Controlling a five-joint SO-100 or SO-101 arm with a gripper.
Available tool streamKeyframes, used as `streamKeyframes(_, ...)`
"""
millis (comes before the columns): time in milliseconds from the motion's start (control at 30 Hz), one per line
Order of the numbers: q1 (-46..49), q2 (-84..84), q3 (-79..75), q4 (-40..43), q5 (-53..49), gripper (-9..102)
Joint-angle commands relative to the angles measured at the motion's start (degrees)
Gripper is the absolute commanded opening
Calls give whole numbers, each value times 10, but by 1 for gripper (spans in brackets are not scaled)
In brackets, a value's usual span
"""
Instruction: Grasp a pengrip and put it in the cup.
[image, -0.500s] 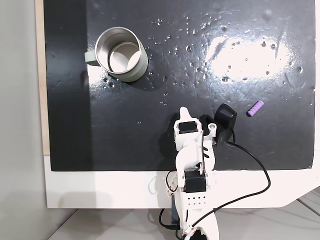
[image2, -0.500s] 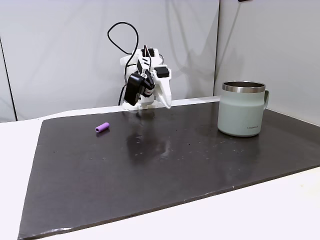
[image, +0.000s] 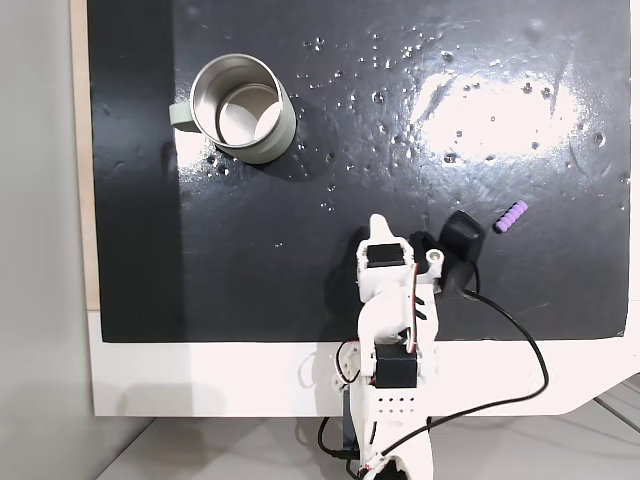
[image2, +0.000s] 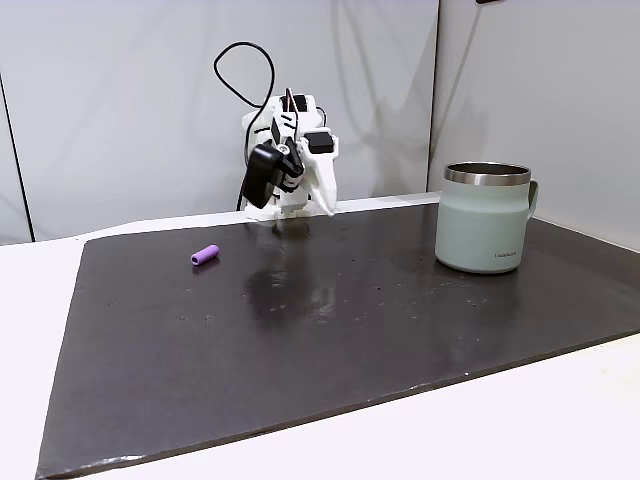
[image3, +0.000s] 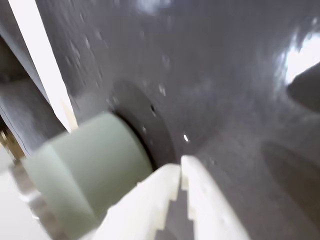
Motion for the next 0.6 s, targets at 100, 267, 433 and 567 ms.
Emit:
streamKeyframes(100,63,-95,-180,114,-153,0)
streamKeyframes(267,147,-269,-265,101,-270,0)
streamKeyframes(433,203,-381,-321,83,-362,0)
streamKeyframes(567,249,-469,-353,34,-410,0)
